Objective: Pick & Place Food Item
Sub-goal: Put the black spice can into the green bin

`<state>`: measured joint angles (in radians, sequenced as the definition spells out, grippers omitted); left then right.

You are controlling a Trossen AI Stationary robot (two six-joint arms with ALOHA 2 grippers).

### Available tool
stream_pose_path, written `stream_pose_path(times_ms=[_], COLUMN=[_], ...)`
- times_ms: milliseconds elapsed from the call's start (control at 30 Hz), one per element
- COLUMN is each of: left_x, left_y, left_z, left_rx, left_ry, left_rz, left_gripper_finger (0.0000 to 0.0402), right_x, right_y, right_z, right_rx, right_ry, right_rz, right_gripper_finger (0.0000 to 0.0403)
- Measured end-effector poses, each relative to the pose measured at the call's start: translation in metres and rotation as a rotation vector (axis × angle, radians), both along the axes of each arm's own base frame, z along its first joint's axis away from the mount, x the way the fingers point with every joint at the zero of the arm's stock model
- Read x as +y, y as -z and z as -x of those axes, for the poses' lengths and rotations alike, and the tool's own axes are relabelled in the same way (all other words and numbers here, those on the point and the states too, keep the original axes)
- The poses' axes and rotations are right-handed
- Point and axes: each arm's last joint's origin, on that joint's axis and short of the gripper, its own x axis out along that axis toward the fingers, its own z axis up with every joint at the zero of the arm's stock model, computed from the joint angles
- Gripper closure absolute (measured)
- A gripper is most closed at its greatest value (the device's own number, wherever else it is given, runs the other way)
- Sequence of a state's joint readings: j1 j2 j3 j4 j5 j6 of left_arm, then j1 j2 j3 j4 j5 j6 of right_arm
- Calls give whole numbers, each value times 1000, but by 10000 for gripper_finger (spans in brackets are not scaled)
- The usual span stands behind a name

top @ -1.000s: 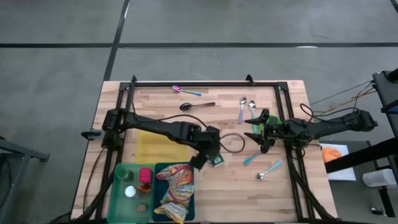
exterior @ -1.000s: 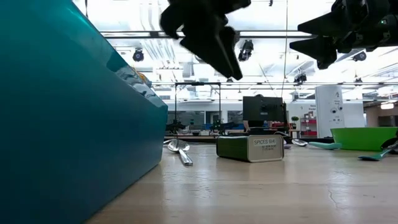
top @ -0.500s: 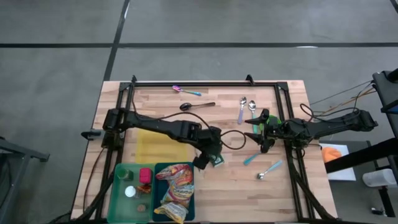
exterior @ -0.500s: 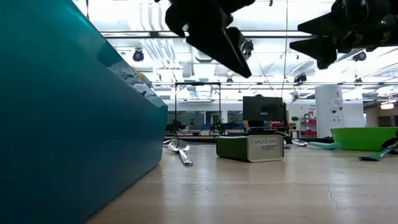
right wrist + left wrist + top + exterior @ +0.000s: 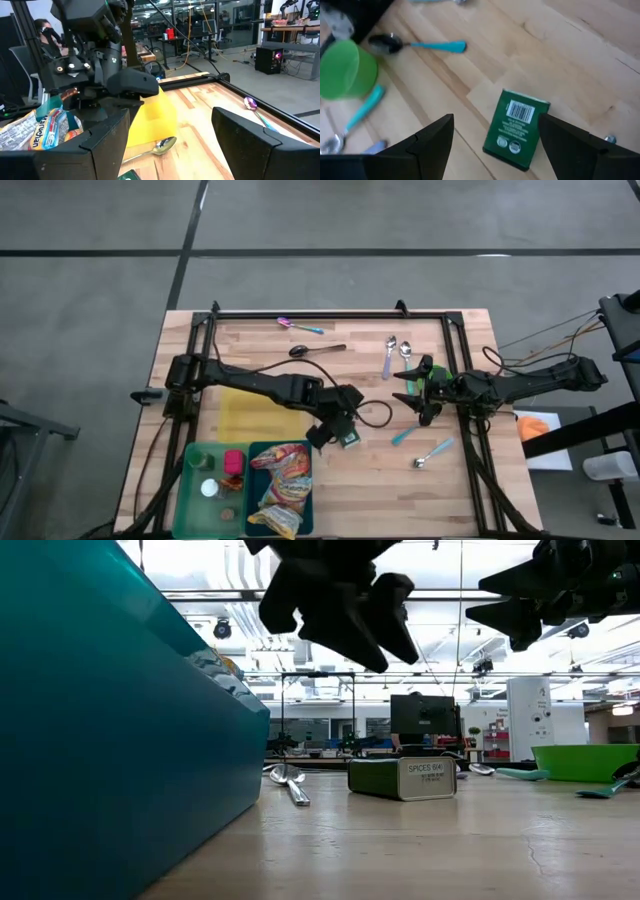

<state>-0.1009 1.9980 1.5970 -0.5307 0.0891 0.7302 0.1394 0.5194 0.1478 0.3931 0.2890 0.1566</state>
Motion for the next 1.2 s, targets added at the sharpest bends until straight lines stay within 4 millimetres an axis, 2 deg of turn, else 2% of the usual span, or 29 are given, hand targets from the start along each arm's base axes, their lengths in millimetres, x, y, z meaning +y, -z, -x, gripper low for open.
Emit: stream_pose_path(times_ms=[133, 400, 833, 967, 1200], left_x=[0, 3, 2, 9, 20], left_y=[7, 20, 17, 17, 16], left_z=[0, 5, 1, 0, -1], left_rx=[-38, 3, -48, -44, -35], left_ry=[66, 62, 40, 25, 16], left_rz=[-42, -49, -12, -11, 134], left_gripper_finger=[112, 112, 112, 112, 112], right_x=[0, 0, 0, 0, 0], right_y=[0, 0, 0, 0, 0], right_z=[0, 0, 0, 0, 0], right_rx=[0, 0, 0, 0, 0], right_ry=[0, 1, 0, 0, 0], right_rz=[0, 0, 0, 0, 0], right_gripper_finger=[122, 122, 122, 122, 122])
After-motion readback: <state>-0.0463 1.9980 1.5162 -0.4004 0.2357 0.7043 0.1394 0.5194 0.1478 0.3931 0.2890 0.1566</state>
